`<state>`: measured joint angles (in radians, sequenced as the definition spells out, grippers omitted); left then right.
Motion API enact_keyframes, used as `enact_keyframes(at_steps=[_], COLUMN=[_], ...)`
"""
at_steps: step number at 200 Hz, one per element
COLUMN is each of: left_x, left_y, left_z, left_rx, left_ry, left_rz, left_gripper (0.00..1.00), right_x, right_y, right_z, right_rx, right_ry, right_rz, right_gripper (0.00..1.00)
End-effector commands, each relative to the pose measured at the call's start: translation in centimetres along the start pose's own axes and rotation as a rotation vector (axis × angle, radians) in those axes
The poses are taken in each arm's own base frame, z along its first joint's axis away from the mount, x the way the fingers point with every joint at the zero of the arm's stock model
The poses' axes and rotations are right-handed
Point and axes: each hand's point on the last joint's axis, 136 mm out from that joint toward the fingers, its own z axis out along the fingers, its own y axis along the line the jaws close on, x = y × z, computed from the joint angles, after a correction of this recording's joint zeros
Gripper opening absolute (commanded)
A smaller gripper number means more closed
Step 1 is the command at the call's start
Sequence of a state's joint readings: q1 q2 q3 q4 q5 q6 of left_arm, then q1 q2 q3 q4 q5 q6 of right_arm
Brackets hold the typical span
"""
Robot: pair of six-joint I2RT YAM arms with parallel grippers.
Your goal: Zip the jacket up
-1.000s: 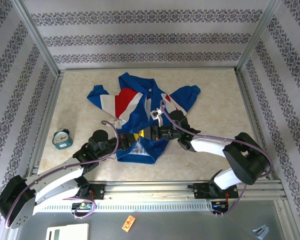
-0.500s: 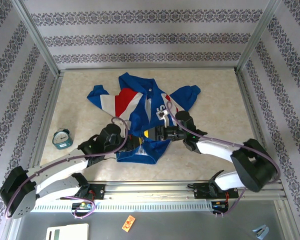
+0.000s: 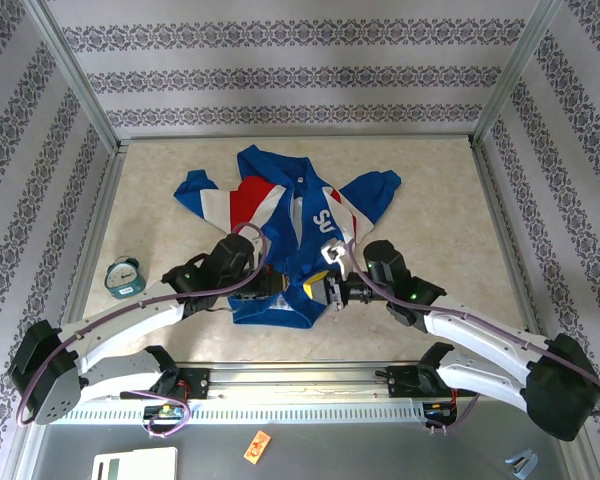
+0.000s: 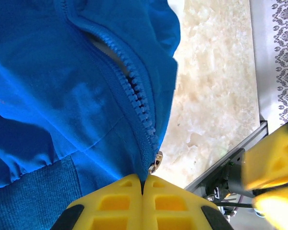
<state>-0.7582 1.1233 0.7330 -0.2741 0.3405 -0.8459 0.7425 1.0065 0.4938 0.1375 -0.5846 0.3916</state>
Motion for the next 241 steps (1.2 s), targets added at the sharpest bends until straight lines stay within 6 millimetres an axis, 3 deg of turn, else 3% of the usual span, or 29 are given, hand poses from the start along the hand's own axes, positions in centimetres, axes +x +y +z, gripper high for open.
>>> enact_keyframes(at_steps=[1,68,121,174,208,241], left_x=[1.0,1.5,1.4,1.2,1.2,1.6], left_y=[0.1,-0.5,-0.4,-0.7,-0.4,0.1], left_z=[-0.6,-1.6,-1.9,-1.8,-2.0,-2.1], left_rx=[-0.044,-0.052,-0.053,-0.039,-0.052,-0.065], left_ry=[0.072,0.117,0.107,0.104,0.102,0.107], left_rz=[0.017,0.0,-0.004,-0.006,-0.003,-0.006], left_gripper=[0.0,0.0,0.0,0.0,0.0,0.0], right_x=[1.0,0.2,0.7,0.6,0.6,0.9], right_y=[-0.5,0.6,1.6,0.8,-0.5,-0.9], right_z=[0.9,4.3,5.5,6.6,6.9,6.5], right_rx=[0.033,-0.04,-0.077,-0.052,0.011,0.039], right_ry=[0.02,0.047,0.077,0.084,0.078,0.081], right_rz=[-0.049,-0.11,-0.139,-0.135,-0.119,-0.12], right_gripper=[0.14,0.18,0.2,0.36,0.34,0.16])
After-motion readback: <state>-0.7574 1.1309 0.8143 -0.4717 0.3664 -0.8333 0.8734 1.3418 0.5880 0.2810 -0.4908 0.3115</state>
